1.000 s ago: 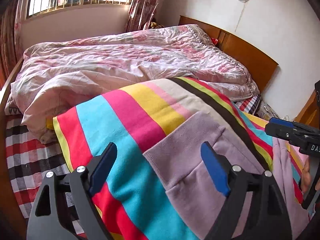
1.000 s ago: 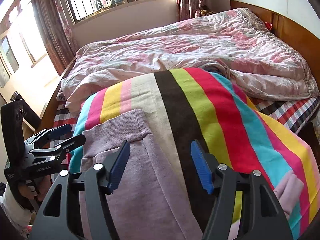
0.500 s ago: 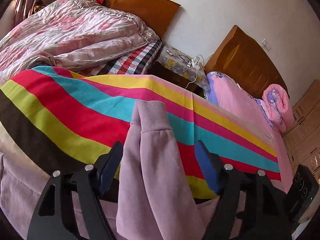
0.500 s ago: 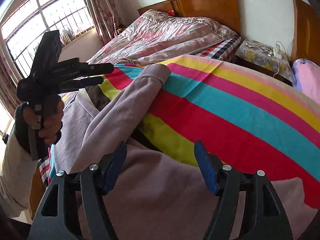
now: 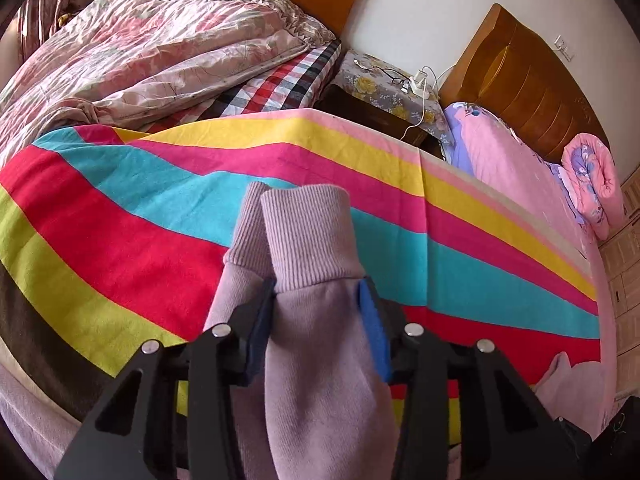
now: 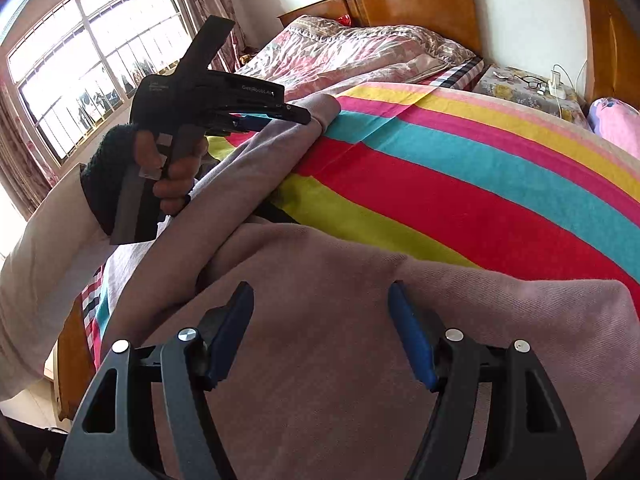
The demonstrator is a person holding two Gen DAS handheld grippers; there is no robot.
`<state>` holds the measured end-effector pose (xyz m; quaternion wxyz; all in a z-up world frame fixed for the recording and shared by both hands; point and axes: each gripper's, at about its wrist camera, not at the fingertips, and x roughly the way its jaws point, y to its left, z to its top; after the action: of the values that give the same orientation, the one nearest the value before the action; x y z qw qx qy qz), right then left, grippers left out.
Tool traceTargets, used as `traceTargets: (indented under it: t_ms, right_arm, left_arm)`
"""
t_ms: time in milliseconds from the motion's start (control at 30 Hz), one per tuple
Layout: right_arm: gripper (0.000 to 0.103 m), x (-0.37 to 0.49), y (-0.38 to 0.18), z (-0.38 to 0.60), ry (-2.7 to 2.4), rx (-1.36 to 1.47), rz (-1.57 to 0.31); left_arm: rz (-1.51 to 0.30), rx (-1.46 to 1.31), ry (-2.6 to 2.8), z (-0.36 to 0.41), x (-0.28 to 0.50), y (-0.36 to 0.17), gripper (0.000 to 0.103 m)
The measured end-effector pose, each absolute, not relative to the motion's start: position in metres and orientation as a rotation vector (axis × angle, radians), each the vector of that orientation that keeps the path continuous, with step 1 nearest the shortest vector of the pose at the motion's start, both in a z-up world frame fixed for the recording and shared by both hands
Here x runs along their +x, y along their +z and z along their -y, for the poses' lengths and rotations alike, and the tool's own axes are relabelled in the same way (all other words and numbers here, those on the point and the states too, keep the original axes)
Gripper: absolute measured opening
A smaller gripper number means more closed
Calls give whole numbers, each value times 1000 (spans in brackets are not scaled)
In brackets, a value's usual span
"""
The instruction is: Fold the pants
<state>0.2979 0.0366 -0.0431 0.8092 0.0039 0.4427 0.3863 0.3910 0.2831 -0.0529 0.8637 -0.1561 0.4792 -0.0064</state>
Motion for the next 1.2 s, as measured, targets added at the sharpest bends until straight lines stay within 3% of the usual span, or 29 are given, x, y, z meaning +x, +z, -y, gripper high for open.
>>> traceTargets:
  t_ms: [67, 133, 300, 533, 600, 633, 667, 733, 800, 900, 967, 1100, 1200]
  right_arm:
    - [68, 297, -45, -36, 828, 17, -950]
    - [68, 297, -46, -37, 828, 13, -940]
    - [68, 298, -47, -34, 821, 9, -937]
    - [68, 287, -30, -37, 797, -26, -906]
    - [68, 281, -19, -43, 806, -46, -881]
    - [68, 277, -13, -48, 824, -55, -869]
    - [68, 271, -8, -55, 851, -65, -858]
    - [68, 255, 2, -74, 927, -109, -844]
    - [68, 232, 9, -96, 1022, -184, -835]
    - [60, 185, 11, -123, 1170, -300, -810]
    - [47, 161, 4, -137, 1242, -366, -819]
    - [45, 133, -15, -158, 1258, -504, -839]
    - [35, 131, -27, -164, 1205, -596, -837]
  left_arm:
    - [-996, -308, -17, -280, 389, -50, 21]
    - [-958, -275, 6, -276, 383, -43, 18]
    - [-802, -280, 68, -290, 334, 4, 17]
    - [-596, -302, 286, -370, 156, 65, 18]
    - [-621, -359, 352, -403, 114, 52, 21]
    - [-657, -388, 365, -418, 101, 39, 27]
    - [-703, -421, 372, -433, 94, 23, 44]
    - [-746, -505, 383, -456, 84, -8, 66]
    - [-767, -591, 331, -466, 79, -34, 67]
    - [-711, -654, 265, -464, 75, -44, 80]
    - [-691, -675, 228, -462, 75, -47, 81]
    - [-667, -737, 184, -458, 73, -53, 79]
    - [-651, -764, 180, -459, 68, -54, 67]
